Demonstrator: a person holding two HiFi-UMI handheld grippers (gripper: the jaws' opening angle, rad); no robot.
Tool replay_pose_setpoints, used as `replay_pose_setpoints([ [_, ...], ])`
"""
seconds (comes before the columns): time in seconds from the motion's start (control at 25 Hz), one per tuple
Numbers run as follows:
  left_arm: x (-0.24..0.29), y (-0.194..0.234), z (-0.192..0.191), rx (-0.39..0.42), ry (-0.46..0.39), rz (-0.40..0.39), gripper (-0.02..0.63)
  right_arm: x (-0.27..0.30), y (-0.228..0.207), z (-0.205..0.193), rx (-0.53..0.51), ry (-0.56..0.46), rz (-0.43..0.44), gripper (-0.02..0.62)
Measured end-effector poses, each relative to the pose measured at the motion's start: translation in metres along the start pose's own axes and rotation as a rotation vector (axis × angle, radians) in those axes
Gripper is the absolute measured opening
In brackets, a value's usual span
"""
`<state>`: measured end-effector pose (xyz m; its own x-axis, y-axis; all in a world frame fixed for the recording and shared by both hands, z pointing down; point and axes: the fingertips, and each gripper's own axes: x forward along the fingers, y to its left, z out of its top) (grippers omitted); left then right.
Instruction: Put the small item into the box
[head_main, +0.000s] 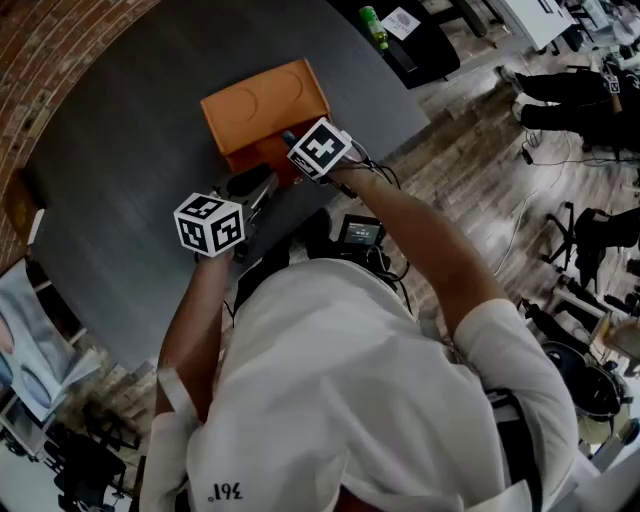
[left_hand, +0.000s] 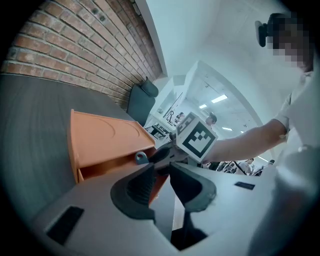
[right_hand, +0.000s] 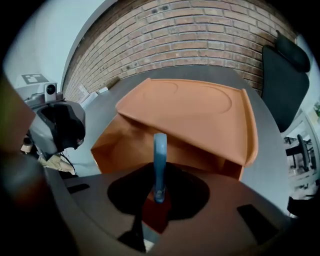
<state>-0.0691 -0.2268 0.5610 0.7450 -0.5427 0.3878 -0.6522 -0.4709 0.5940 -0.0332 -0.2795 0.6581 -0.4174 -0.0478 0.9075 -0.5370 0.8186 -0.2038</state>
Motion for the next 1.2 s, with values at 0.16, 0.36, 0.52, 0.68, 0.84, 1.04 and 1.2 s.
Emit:
replay_pose_setpoints([
  [0.16,0.002,-0.003,-0.002,0.000,0.006,-0.003,0.094,0.008,-0.003,0.002,-0.011,0.029,-0.015,0.081],
  [0.36,-0.001,-0.008,-0.005,-0.001,0.007,-0.001,0.094,0.016,-0.004,0.000,0.004,0.044,-0.021,0.081],
  [0.52,-0.004,-0.008,-0.004,0.000,0.000,0.003,0.094,0.016,-0.008,0.003,0.072,0.012,0.001,0.098],
  [0.68,-0.005,-0.009,-0.003,0.000,-0.007,0.005,0.094,0.015,-0.008,0.005,0.111,-0.003,0.015,0.158],
  [0.84,-0.005,-0.008,-0.001,0.001,-0.012,0.004,0.094,0.012,-0.011,0.010,0.109,-0.030,-0.005,0.161],
  [1.04,-0.006,-0.009,0.000,0.002,-0.014,0.000,0.094,0.008,-0.011,0.015,0.118,-0.050,-0.006,0.161],
  [1.2,-0.007,-0.008,0.001,0.001,-0.017,0.000,0.094,0.004,-0.013,0.016,0.109,-0.061,-0.028,0.161],
])
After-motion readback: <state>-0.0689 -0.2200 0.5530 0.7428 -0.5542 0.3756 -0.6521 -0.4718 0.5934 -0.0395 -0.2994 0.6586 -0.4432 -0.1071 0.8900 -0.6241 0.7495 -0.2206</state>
